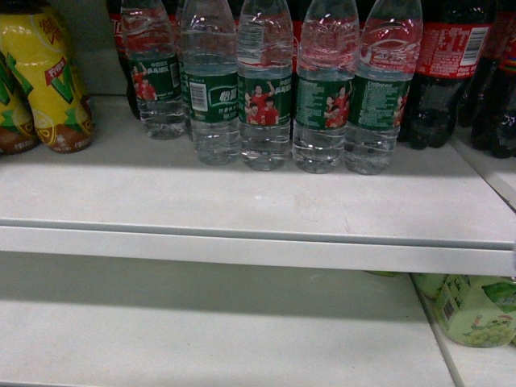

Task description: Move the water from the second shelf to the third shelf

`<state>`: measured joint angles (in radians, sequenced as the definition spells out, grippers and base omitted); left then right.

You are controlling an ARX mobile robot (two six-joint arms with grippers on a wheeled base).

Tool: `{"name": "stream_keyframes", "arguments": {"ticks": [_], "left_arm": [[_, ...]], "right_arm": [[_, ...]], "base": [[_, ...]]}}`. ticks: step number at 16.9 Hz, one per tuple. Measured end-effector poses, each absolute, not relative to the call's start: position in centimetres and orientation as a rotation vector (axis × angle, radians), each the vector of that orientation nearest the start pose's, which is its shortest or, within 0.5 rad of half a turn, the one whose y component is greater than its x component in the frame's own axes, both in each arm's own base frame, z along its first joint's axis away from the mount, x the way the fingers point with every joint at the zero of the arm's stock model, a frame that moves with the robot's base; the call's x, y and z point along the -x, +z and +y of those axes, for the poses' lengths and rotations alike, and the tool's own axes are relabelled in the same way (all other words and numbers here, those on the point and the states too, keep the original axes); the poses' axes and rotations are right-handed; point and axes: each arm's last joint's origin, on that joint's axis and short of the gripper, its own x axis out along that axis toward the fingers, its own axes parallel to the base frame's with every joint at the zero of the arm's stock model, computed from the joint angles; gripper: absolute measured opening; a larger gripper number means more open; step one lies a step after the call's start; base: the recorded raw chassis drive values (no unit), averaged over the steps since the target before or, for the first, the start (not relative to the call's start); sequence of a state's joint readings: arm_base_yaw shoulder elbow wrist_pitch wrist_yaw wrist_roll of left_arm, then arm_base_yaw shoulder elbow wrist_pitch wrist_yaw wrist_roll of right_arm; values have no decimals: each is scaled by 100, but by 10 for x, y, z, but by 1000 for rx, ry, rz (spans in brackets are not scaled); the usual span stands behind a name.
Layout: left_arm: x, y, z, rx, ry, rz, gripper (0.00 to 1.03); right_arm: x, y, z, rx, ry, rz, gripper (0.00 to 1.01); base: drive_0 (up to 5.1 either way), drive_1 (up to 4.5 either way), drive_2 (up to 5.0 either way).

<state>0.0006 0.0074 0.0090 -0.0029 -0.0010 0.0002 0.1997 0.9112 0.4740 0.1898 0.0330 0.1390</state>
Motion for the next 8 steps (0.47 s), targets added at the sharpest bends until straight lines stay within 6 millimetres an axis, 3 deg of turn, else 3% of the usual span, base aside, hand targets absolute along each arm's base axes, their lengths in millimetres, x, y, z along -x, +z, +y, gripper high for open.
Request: {"name": "stream_keyframes", "arguments": {"ticks": [4,8], "left_arm": [[-98,166,0,0,2,2,98],[-98,166,0,0,1,1,98]], "right_arm": [[-165,263,22,-117,75,133,42],[-164,262,0,-122,-61,165,42]], "base": [[0,0,0],[0,0,0]]}}
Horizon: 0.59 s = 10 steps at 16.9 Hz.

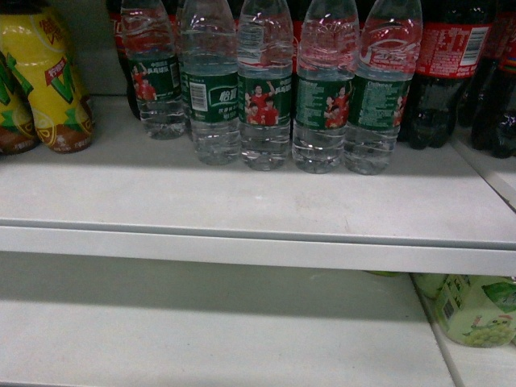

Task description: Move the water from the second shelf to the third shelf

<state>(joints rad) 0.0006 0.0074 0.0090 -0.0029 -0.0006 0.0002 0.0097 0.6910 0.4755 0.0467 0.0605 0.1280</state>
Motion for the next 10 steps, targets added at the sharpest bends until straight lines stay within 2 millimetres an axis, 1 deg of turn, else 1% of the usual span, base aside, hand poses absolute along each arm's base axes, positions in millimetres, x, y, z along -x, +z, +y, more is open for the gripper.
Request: {"name": "stream_keyframes", "arguments": {"ticks": [4,10], "left_arm": [[-98,166,0,0,1,2,98],[-98,166,0,0,1,2,98]], "right_arm": [[-156,267,5,-127,-16,132,42],[-155,267,4,-127,-33,136,42]], "base": [[0,0,0],[0,0,0]]}}
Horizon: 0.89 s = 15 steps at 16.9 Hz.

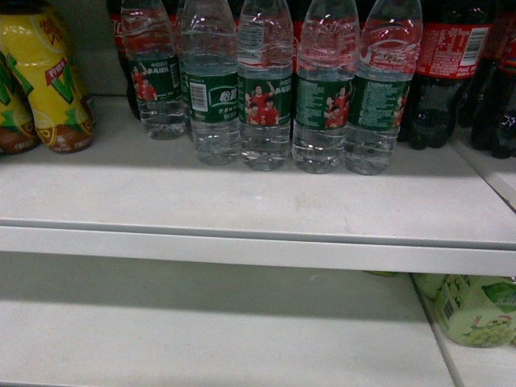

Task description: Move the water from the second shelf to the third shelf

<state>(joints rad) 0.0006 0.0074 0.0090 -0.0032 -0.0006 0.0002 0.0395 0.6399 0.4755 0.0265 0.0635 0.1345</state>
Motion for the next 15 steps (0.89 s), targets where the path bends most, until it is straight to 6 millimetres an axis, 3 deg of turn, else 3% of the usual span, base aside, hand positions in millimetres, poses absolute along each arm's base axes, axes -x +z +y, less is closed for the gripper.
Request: {"name": "stream_keyframes", "arguments": {"ticks": [15], "left_arm": [[-98,166,0,0,1,2,98]], "right_arm": [[-155,267,4,-127,-33,140,42]], "base": [[0,0,0]]}}
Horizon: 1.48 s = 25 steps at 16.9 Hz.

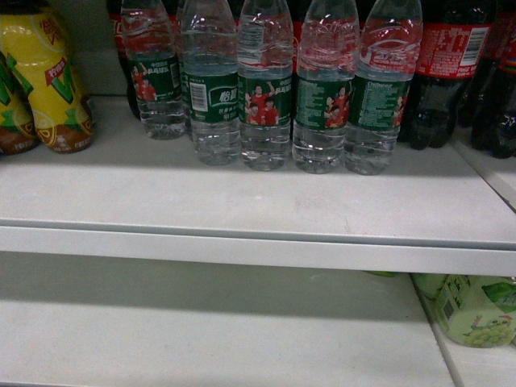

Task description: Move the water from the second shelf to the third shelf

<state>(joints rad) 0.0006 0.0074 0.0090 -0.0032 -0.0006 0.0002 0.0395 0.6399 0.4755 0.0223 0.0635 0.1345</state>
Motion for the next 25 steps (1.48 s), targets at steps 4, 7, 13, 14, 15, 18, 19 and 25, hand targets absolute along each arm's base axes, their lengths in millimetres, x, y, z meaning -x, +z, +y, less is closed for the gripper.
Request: {"name": "stream_keyframes", "arguments": {"ticks": [4,7,13,14,15,18,19,25], "left_arm": [[-98,166,0,0,1,2,98],[-98,166,0,0,2,2,98],[-98,166,0,0,3,3,98],[-98,166,0,-1,0,2,98],[-98,166,0,0,1,3,98],[-98,165,0,0,1,4,98],[-98,166,0,0,0,1,98],[-98,166,0,0,0,-2,98]], "right_arm": [[-155,267,4,-127,-33,140,42],[-155,267,4,-127,-33,140,42],[-155,266,4,-126,-34,145,42],[-155,266,4,-126,-34,144,42],[-155,266,4,-126,-33,142,42],[-155,266,4,-126,-33,140,42],[-155,266,4,-126,-33,140,42],[-155,267,4,-126,-33,135,42]], "base": [[0,0,0],[0,0,0],[0,0,0],[0,0,0],[0,0,0],[0,0,0],[0,0,0],[0,0,0]]}}
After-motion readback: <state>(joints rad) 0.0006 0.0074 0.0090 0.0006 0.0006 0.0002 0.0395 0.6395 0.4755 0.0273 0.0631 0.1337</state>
